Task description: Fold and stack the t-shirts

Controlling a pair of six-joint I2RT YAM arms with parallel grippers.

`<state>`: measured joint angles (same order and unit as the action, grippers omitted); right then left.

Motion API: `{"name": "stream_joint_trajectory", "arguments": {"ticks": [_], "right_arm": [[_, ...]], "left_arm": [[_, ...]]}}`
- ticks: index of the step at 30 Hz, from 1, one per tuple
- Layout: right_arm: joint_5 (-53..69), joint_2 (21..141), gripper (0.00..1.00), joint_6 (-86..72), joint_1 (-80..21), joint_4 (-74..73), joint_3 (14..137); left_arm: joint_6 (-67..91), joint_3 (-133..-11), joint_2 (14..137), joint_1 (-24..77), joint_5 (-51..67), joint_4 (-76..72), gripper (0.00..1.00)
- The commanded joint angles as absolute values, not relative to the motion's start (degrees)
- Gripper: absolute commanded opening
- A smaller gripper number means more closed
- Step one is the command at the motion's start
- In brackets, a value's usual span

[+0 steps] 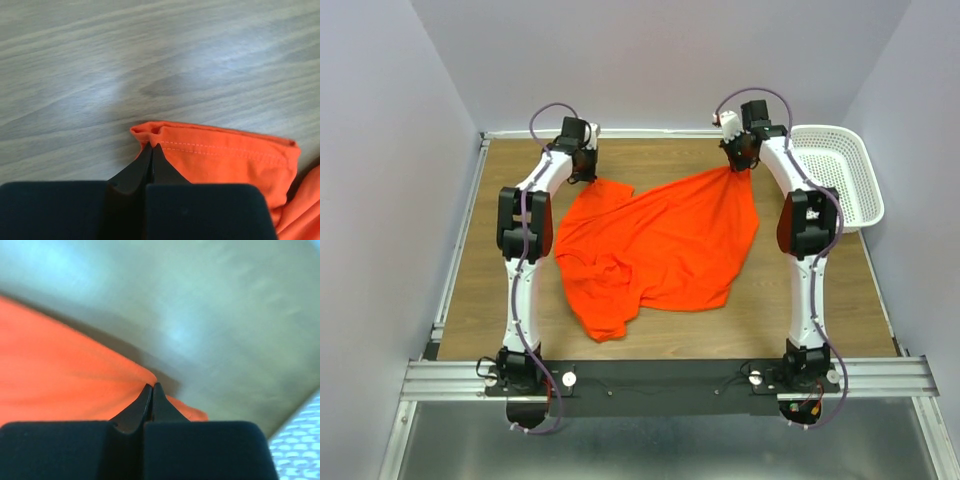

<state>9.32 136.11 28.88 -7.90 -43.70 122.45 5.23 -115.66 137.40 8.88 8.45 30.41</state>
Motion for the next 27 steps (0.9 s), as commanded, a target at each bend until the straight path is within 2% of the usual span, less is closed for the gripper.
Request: {"name": "stream_joint_trajectory", "arguments": {"ticks": [1, 3, 5, 6, 7, 9, 10, 12, 13, 15, 16, 17, 19, 20, 21, 23, 25, 27], "right_arm": [[0.63, 141.50, 0.01, 22.34, -7.82, -41.41, 134.62], [0.35, 142.91, 0.01, 20.05, -7.73, -39.74, 139.81], [-0.71, 143.09, 0.01, 19.43, -7.74, -36.58, 140.54], [-0.27, 143.09, 0.13, 19.34, -7.82, -35.95, 140.45], [-0.26, 142.82, 0.36, 19.16, -7.82, -35.34, 140.28], [1.67, 141.95, 0.77, 19.16, -8.00, -35.33, 139.23], [2.10, 140.81, 0.81, 19.51, -8.00, -35.25, 135.91], [5.87, 134.67, 0.82, 20.47, -7.91, -34.89, 129.85], [12.85, 128.73, 0.82, 23.00, -8.00, -34.89, 121.98], [21.58, 122.29, 0.82, 27.31, -7.91, -34.98, 113.16], [30.32, 114.51, 0.82, 33.69, -8.00, -35.85, 102.24], [33.98, 114.43, 0.82, 38.10, -8.00, -36.64, 97.34], [39.44, 103.74, 0.82, 52.68, -8.00, -41.01, 87.06], [41.72, 101.10, 0.82, 57.95, -8.00, -42.61, 78.49], [41.40, 96.03, 0.82, 64.27, -8.17, -43.41, 74.92], [40.09, 93.53, 0.82, 66.70, -8.26, -43.33, 69.46], [37.54, 94.39, 0.80, 65.57, -8.26, -43.50, 66.71], [36.65, 95.71, 0.71, 64.16, -8.35, -43.68, 66.53]], "left_arm": [[15.33, -110.18, 129.51, 5.38, 0.45, 21.96, 0.00], [20.02, -104.35, 124.74, 3.87, -2.02, 13.84, 0.00], [22.75, -104.58, 123.83, 2.73, -0.28, 10.63, 0.00], [22.76, -106.50, 124.88, 2.72, 2.69, 11.33, 0.00], [22.33, -112.09, 128.29, 2.72, 4.38, 14.56, 0.06], [21.54, -117.57, 131.38, 2.72, 6.15, 18.96, 0.29], [21.62, -118.64, 131.66, 2.72, 5.54, 20.12, 0.38], [21.88, -115.34, 127.82, 2.64, 0.74, 17.77, 0.48], [21.97, -108.53, 122.05, 2.64, -1.47, 12.10, 0.60], [21.80, -102.25, 116.31, 2.46, -5.09, 6.62, 0.79], [21.27, -97.61, 111.49, 2.29, -5.45, 3.98, 0.88], [21.18, -95.64, 109.44, 2.20, -5.19, 3.61, 0.89], [22.57, -86.47, 102.27, 2.28, -0.73, 2.04, 0.88], [23.54, -81.79, 99.17, 2.37, 2.43, 0.37, 0.84], [25.21, -77.30, 96.36, 2.46, 8.20, -2.43, 0.79], [29.33, -65.99, 88.56, 2.99, 12.55, -6.67, 0.74], [31.28, -60.32, 83.78, 5.70, 13.45, -6.42, 0.74], [36.19, -52.41, 76.14, 7.73, 12.14, -5.01, 0.74]]}}
